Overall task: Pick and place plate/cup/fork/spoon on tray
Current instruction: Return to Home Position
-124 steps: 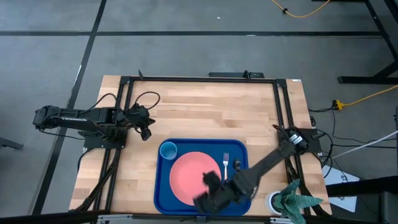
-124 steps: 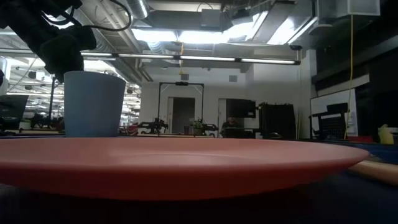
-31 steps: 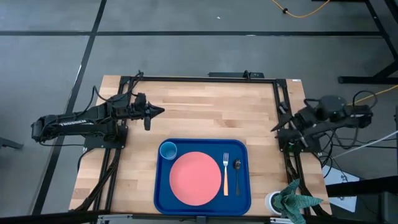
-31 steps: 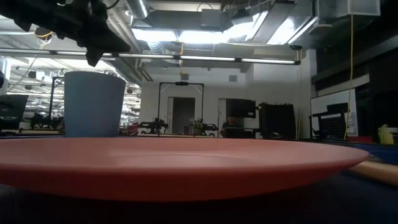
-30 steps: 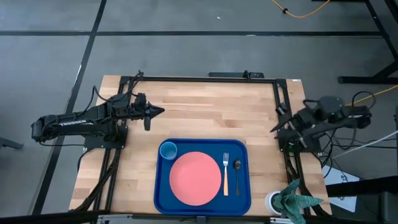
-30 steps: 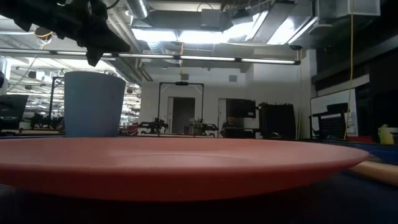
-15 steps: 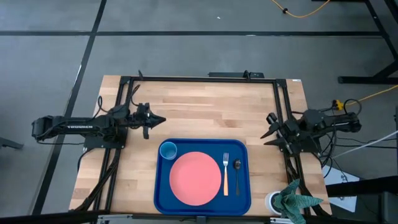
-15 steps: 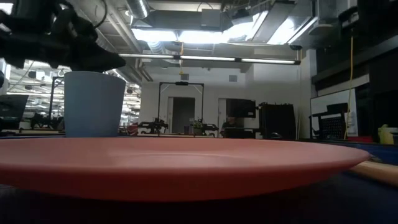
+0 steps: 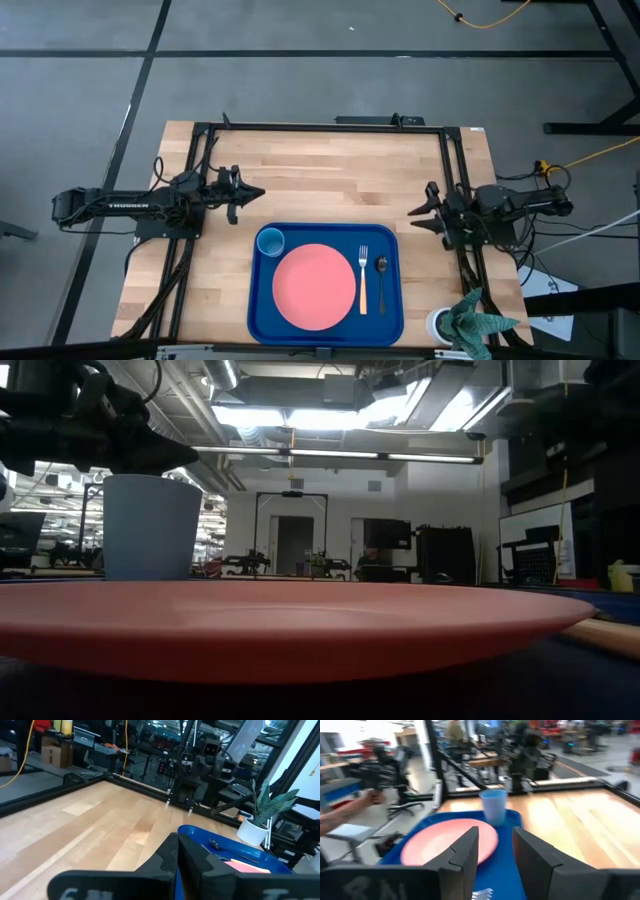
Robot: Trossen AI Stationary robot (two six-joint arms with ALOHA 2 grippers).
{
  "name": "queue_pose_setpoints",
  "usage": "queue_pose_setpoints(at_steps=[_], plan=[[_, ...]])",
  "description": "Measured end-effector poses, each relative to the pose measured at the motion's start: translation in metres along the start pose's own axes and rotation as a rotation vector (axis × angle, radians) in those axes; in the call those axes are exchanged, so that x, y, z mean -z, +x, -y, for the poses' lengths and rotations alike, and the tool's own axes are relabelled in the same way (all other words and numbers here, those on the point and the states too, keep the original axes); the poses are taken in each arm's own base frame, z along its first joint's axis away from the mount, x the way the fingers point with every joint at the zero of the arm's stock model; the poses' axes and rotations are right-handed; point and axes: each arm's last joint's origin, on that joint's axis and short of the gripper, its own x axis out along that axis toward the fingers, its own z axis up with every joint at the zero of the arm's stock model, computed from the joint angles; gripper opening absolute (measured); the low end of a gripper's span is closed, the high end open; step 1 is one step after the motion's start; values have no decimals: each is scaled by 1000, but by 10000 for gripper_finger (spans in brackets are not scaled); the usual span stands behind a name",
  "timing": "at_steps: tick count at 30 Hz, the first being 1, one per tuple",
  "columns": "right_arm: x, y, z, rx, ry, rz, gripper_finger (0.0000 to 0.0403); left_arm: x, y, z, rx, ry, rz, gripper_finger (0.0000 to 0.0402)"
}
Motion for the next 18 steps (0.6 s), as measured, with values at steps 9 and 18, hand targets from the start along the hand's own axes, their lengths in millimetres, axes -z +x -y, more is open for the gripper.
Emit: queue_pose_setpoints(at_steps=[9,18], plan=[[22,6,4,53,45,-57,124,0,0,0,0,-19,-4,0],[22,6,3,9,-64,-67,124,4,0,-1,-17,-49,-43,0]])
